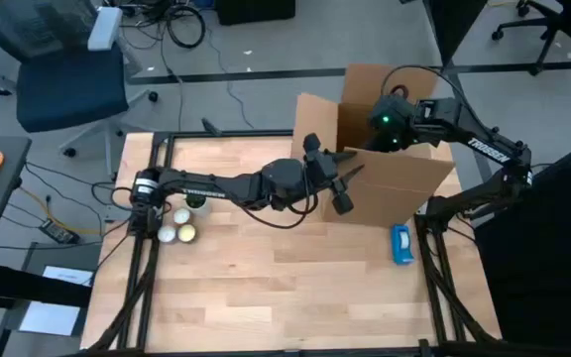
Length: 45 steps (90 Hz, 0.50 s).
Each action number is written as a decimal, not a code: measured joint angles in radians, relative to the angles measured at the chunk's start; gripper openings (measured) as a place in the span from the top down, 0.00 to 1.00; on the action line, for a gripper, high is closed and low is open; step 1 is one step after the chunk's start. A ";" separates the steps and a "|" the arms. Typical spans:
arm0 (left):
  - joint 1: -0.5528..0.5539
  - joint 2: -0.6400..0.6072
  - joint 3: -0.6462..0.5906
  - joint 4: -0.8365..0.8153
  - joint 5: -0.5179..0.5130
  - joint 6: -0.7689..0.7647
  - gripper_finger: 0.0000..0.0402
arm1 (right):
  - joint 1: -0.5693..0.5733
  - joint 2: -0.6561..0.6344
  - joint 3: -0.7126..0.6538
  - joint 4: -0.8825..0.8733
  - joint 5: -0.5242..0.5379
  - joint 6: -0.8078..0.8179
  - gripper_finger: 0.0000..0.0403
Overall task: Wrap mug
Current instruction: Close the cardboard box
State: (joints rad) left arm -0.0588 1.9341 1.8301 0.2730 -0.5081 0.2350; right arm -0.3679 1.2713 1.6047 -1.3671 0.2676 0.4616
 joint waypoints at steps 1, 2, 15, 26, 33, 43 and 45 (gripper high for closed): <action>0.000 0.000 0.000 0.000 -0.001 0.000 0.67 | 0.000 0.000 0.000 0.002 0.000 0.005 0.97; 0.000 0.000 0.000 -0.001 -0.001 0.000 0.67 | 0.000 0.000 0.000 0.004 0.000 0.011 0.98; 0.002 -0.001 0.000 -0.013 -0.003 0.001 0.67 | -0.002 0.001 0.000 0.004 -0.039 0.141 0.99; 0.001 -0.001 0.000 -0.014 0.003 0.002 0.67 | -0.011 0.001 0.000 0.001 -0.109 0.199 1.00; 0.001 -0.001 0.000 -0.019 0.004 0.020 0.67 | -0.009 -0.002 0.000 0.009 -0.113 0.221 0.99; 0.000 -0.001 0.002 -0.051 0.007 0.023 0.67 | -0.008 -0.015 0.000 0.041 -0.109 0.250 1.00; 0.000 -0.001 0.002 -0.059 0.008 0.022 0.67 | -0.008 -0.018 0.000 0.048 -0.109 0.254 1.00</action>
State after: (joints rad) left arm -0.0586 1.9327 1.8319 0.2144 -0.5004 0.2573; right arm -0.3762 1.2537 1.6043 -1.3186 0.1585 0.7155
